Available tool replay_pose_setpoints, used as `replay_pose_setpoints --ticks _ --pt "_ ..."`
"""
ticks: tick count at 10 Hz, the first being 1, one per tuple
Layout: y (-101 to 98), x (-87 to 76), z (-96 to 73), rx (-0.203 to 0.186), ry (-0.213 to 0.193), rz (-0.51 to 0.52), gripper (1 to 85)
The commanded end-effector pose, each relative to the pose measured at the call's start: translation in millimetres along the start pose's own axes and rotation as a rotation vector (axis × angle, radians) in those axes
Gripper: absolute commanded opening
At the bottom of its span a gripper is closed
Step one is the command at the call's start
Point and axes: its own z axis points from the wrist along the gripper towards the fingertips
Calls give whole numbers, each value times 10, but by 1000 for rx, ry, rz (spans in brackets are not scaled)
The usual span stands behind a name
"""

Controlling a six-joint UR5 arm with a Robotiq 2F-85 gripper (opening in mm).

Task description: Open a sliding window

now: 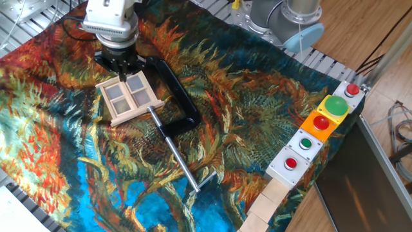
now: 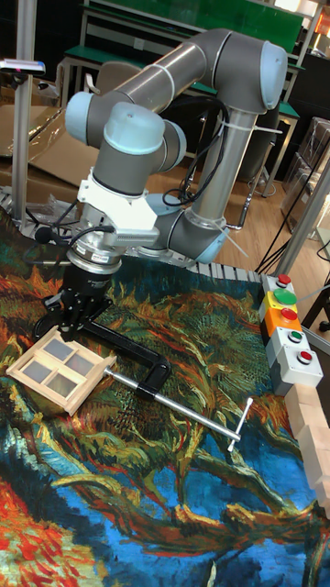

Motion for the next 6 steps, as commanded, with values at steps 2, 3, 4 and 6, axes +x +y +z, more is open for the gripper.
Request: replay_pose_setpoints --ticks 2,3,4,6 --pt "101 264 160 19 36 -18 130" --pt "96 262 134 21 32 -20 130" --pt "107 264 134 16 33 -30 130" --pt "244 216 134 -36 13 -45 130"
